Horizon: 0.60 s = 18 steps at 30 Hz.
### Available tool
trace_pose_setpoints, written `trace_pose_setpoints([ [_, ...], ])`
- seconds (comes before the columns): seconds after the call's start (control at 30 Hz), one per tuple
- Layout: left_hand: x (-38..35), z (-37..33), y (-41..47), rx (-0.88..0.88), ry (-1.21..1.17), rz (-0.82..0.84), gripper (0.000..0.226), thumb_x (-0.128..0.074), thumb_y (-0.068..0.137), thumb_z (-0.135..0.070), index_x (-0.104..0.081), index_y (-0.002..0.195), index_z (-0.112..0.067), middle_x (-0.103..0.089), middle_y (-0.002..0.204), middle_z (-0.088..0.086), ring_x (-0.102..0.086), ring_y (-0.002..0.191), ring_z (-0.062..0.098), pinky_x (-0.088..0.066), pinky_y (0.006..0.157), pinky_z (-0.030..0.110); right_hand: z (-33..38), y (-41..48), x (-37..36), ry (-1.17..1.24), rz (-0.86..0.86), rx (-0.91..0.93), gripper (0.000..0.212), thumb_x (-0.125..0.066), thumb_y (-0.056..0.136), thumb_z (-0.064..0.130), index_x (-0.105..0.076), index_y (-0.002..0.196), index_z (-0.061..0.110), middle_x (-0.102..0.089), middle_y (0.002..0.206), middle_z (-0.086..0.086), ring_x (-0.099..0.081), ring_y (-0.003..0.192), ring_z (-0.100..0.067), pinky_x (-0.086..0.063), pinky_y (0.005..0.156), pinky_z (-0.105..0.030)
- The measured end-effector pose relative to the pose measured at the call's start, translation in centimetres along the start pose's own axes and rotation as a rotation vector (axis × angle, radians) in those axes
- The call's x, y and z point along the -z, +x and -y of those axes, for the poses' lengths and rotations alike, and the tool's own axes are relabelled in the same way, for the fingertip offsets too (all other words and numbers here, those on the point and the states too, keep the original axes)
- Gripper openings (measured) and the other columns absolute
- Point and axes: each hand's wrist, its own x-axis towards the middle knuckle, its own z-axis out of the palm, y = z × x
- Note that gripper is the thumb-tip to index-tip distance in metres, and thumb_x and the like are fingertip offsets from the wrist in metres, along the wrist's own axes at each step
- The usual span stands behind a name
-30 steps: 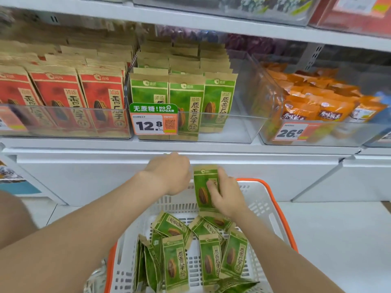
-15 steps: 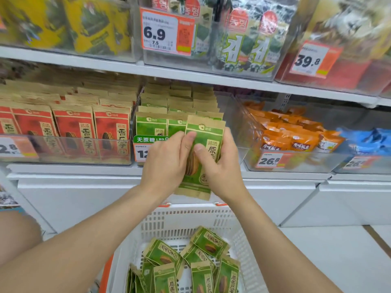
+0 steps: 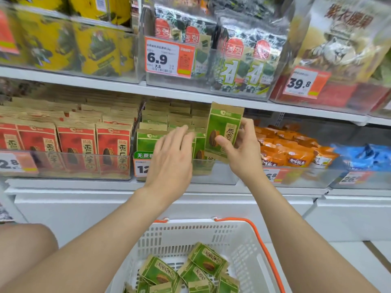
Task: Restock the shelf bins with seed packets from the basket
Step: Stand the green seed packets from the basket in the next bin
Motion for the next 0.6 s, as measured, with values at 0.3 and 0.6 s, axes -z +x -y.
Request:
trace_pose_setpoints([
  [0.3, -0.5, 0.5, 0.5, 0.098, 0.05, 0.152, 0.076, -0.059, 0.093, -0.013, -0.027, 0.162, -0.009, -0.02, 0.172, 0.012, -0.015, 0.161, 0.031, -0.017, 0.127, 0.057, -1.4, 2.5, -1.1, -0.281, 0.313, -0.168, 0.052, -0.092, 0.078, 0.038, -0.068, 0.124, 0.029, -0.075, 0.111, 0.015, -0.068, 0.107, -0.004, -0.056, 0.1, -0.041],
  [0.6, -0.6, 0.5, 0.8, 0.102, 0.093, 0.187, 0.085, -0.064, 0.09, -0.013, -0.022, 0.164, -0.007, -0.022, 0.17, 0.011, -0.013, 0.16, 0.033, -0.018, 0.123, 0.062, -0.1, 2.1, -2.9, -0.423, 0.342, -0.449, 0.044, -0.057, 0.095, 0.042, -0.061, 0.123, 0.007, -0.068, 0.121, -0.011, -0.06, 0.114, -0.033, -0.049, 0.087, -0.039],
])
